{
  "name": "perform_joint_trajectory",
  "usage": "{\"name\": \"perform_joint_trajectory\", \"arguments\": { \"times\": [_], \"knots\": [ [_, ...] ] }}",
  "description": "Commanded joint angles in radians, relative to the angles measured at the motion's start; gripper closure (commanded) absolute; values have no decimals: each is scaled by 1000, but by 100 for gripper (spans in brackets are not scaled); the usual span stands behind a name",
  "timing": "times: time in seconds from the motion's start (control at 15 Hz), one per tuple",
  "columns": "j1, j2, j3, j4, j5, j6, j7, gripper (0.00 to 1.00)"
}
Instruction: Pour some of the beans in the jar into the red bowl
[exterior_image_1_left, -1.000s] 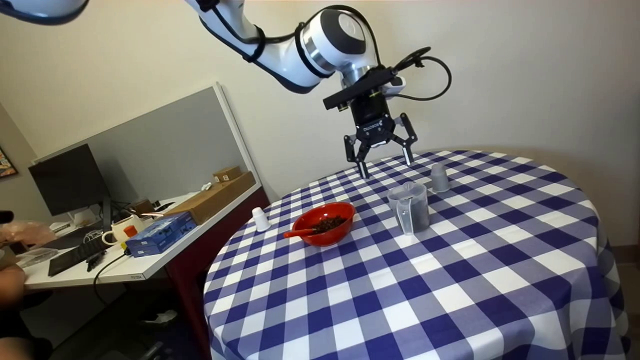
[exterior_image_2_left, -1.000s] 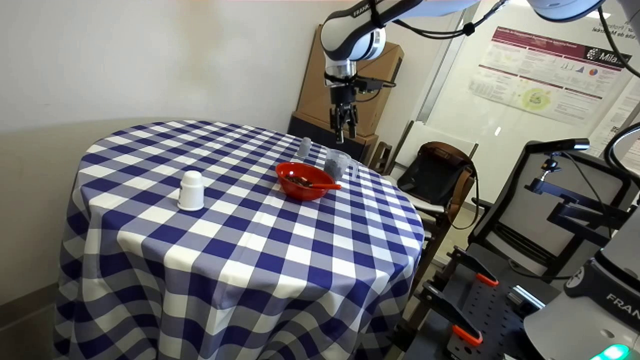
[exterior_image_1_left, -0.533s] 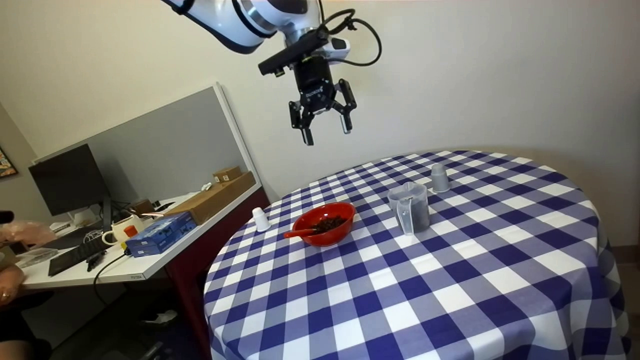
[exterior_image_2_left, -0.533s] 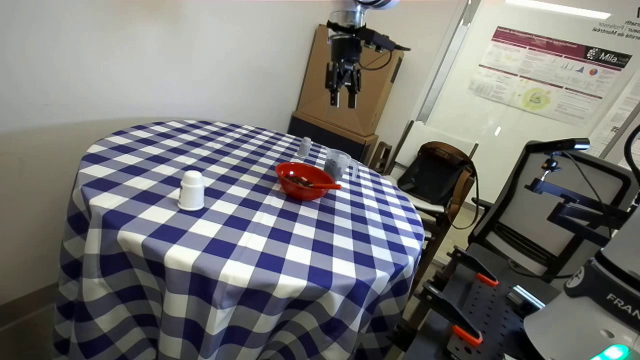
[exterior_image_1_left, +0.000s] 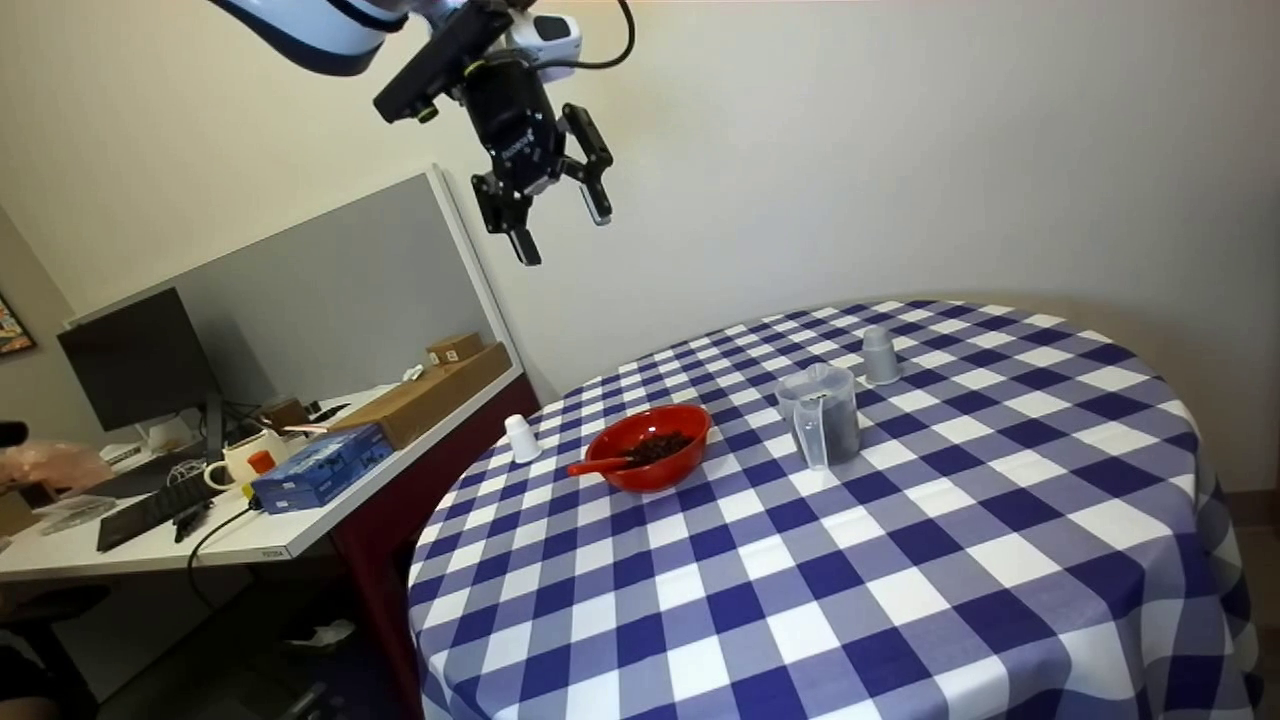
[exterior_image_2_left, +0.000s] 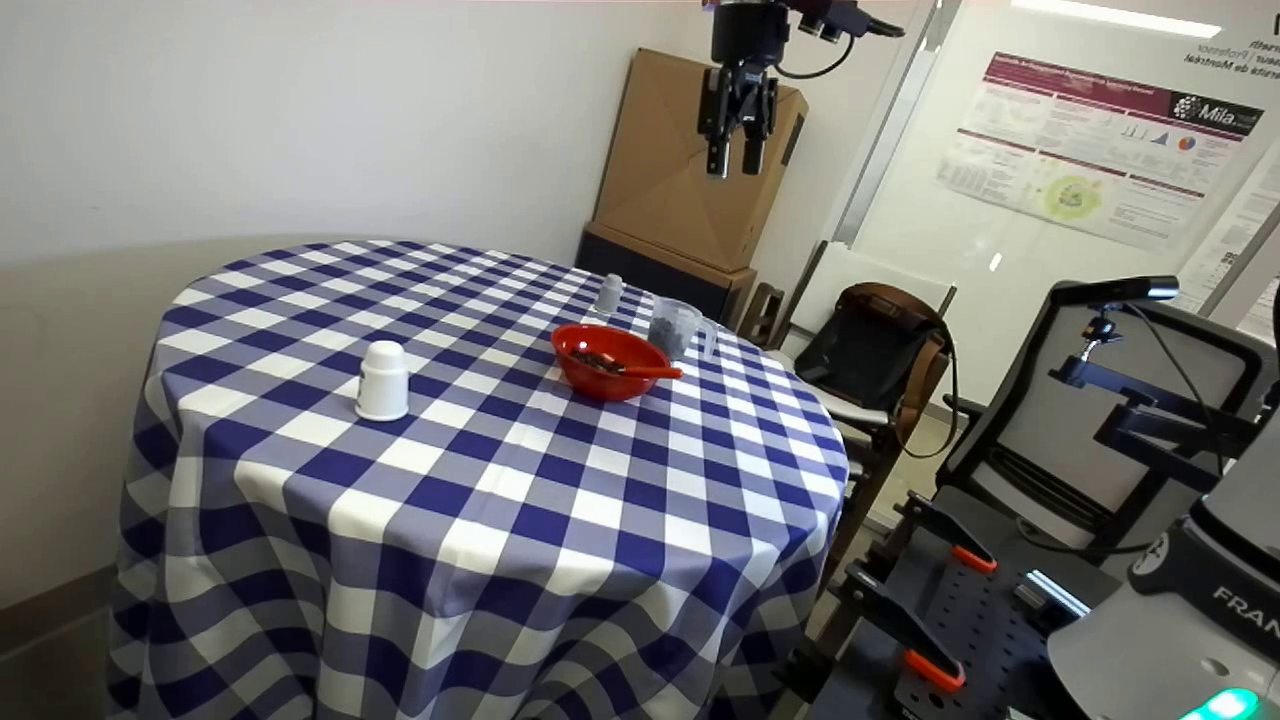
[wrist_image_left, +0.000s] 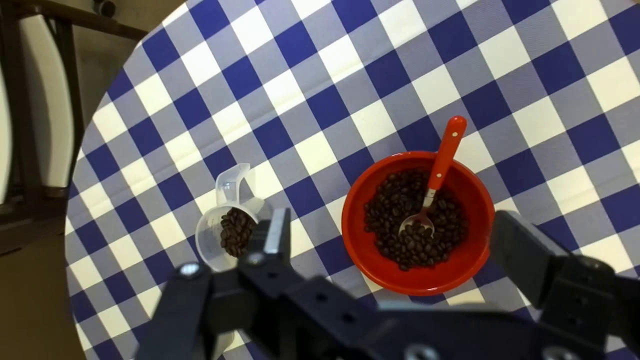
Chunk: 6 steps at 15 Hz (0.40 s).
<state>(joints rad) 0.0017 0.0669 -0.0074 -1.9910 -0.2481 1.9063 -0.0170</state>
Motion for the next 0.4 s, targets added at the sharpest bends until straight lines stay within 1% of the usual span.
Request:
{"name": "perform_joint_trajectory", "arguments": {
  "times": [0.0, 0.13, 0.33],
  "knots": [
    [3, -44, 6, -48, -1, 17, 1, 0],
    [6, -117, 13, -127, -1, 39, 2, 0],
    [6, -154, 14, -168, -1, 53, 2, 0]
  ]
}}
